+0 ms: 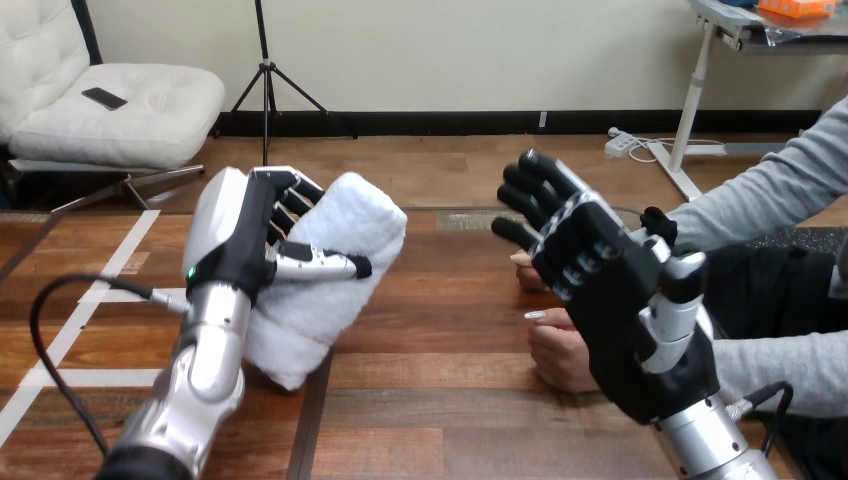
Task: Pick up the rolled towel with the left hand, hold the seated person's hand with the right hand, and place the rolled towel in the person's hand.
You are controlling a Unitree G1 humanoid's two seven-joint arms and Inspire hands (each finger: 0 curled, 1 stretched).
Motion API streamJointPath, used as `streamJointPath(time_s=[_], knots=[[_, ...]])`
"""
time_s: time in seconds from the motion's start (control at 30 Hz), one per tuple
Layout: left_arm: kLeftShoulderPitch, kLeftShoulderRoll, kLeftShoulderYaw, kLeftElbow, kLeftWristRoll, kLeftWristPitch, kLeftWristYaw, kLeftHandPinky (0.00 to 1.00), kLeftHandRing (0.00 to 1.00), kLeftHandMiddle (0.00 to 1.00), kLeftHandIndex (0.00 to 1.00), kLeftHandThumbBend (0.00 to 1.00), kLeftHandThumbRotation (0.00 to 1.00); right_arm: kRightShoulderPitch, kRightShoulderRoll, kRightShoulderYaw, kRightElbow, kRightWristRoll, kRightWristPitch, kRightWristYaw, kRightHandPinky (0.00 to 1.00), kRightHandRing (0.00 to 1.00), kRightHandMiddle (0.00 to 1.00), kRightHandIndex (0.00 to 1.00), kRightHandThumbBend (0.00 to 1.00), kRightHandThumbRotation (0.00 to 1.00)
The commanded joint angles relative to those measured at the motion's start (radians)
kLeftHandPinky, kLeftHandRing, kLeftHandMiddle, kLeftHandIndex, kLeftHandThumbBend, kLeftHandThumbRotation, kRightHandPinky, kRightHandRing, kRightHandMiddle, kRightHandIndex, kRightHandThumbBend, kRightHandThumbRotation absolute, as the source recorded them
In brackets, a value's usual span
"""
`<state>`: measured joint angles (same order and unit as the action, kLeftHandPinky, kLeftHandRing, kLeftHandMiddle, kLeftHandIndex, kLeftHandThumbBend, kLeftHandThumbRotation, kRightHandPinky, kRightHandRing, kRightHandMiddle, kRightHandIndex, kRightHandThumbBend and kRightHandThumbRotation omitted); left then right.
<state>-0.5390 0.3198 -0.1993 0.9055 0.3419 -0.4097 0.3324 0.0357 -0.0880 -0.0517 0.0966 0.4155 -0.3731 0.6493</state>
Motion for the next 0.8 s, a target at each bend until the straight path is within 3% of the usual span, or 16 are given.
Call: streamJointPath(time_s=[0.0, 0.23, 0.77], knots=[[0.081, 0.005, 0.101, -0.373, -0.082, -0.05, -0.003, 0.29, 0.33, 0.38, 0.4, 0.72, 0.0, -0.147, -0.04, -0.038, 0.087, -0.061, -0.095, -0.014, 0.94, 0.94, 0.93, 0.91, 0.92, 1.0], [0.166, -0.004, 0.124, -0.52, -0.099, -0.049, -0.009, 0.29, 0.33, 0.38, 0.4, 0.72, 0.0, -0.192, -0.069, -0.054, 0.156, -0.095, -0.128, -0.011, 0.95, 0.94, 0.92, 0.91, 0.9, 1.0], [0.293, -0.042, 0.153, -0.698, -0.135, -0.078, -0.009, 0.28, 0.32, 0.37, 0.4, 0.74, 0.0, -0.308, -0.157, -0.075, 0.325, -0.136, -0.169, -0.011, 1.0, 0.94, 0.91, 0.91, 0.88, 1.0]])
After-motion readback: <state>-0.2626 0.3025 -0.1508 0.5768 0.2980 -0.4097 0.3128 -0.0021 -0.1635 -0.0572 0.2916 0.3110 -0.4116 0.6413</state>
